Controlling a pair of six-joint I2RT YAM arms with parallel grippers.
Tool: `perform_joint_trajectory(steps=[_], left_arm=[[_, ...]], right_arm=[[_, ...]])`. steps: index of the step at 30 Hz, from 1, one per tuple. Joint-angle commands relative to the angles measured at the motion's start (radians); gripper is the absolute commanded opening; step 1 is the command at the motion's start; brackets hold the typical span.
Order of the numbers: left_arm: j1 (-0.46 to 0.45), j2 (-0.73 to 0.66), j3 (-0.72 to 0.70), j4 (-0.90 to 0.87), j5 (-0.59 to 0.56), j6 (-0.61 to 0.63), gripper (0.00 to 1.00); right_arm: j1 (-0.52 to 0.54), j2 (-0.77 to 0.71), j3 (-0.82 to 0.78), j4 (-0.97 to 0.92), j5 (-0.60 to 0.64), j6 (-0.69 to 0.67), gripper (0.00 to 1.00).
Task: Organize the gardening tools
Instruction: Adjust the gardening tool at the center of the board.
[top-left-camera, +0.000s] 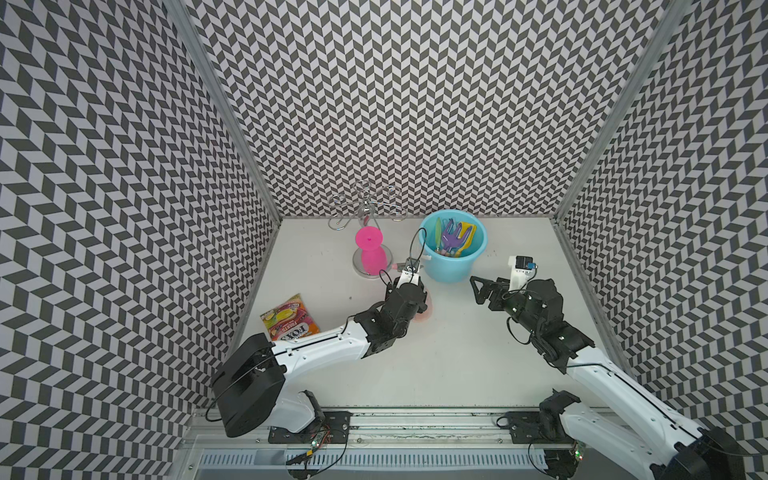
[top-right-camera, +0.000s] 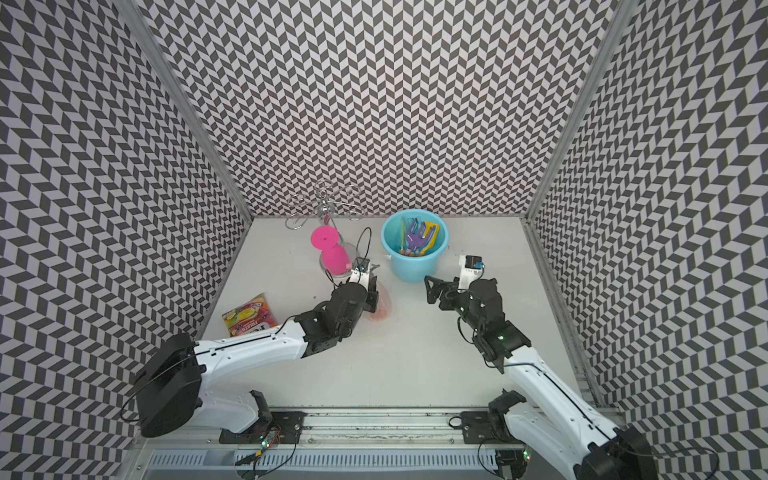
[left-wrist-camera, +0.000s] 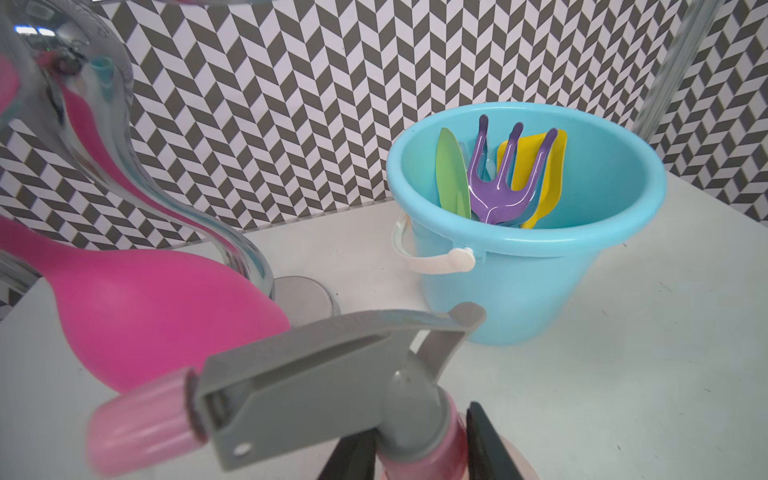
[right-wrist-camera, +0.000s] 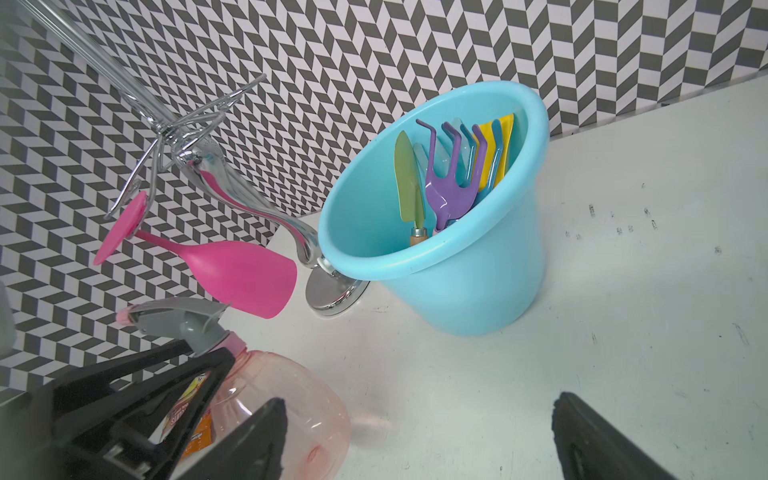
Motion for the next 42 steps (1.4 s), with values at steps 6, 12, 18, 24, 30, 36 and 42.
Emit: perform_joint_trajectory(steps=[6,12,18,24,30,36,42], left_arm=[[-0.019,0.097,-0.023,0.224,-0.128,0.101,0.0],[-0.022,0.159,-0.021,0.278,-0.162,0.134,0.0],[-0.022,0.208,-0.017,0.333,-0.175,0.16,0.0],[-0.021,0.251,-0.011,0.382,-0.177,0.164,0.0],[-0.021,0.295,0.006,0.377,-0.176,0.144,0.0],[-0.021,0.313,0.005,0.369,-0.16,0.105,0.0],[-0.022,0.322,-0.004,0.38,-0.158,0.091,0.0]], right_arm=[[-0.027,-0.024,-0.025,0.043,-0.031,-0.002,1.0],[-0.037,-0.025,-0.035,0.052,-0.047,-0.004,1.0],[-0.043,-0.023,-0.037,0.05,-0.055,-0.009,1.0],[-0.045,-0.019,-0.036,0.052,-0.059,-0.01,1.0],[-0.047,-0.023,-0.033,0.042,-0.06,-0.01,1.0],[-0.047,-0.028,-0.033,0.034,-0.06,-0.008,1.0],[-0.047,-0.035,-0.037,0.028,-0.063,-0.004,1.0]])
